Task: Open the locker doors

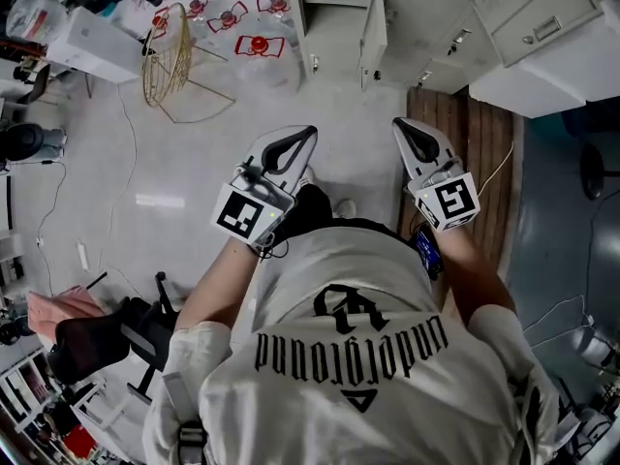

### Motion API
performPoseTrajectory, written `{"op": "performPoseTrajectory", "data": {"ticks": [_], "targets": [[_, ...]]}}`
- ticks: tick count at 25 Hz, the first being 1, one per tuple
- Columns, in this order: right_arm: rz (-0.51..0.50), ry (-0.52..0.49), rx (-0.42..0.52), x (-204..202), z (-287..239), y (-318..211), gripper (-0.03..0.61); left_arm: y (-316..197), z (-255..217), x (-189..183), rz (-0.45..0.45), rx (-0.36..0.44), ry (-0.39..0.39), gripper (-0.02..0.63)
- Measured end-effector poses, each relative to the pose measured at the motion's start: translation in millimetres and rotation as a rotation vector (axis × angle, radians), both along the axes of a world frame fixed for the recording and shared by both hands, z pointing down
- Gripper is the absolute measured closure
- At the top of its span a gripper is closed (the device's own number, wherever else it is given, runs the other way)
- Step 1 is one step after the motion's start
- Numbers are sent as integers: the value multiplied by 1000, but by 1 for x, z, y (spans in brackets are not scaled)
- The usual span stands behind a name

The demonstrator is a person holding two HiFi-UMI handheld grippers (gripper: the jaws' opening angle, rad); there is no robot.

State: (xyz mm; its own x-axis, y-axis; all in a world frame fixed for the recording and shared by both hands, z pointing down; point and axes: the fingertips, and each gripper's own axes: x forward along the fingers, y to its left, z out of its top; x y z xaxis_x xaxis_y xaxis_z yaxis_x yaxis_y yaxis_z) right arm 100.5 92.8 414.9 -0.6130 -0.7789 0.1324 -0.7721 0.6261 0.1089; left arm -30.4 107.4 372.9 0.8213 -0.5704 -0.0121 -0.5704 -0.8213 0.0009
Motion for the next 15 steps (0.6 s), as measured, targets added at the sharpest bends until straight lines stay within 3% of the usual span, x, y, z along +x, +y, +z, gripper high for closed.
{"op": "performPoseTrajectory", "data": {"ticks": [3,7,15], "targets": [[-16,-16,4,-1,-18,16,574,8,-15,-8,-21,39,2,606],[-23,-25,16,-6,-34,33,574,21,-24,-14,-19,23,-3,606],[29,-51,42,-22,-56,60,574,43,-37,-28,78,-16,-39,607]]}}
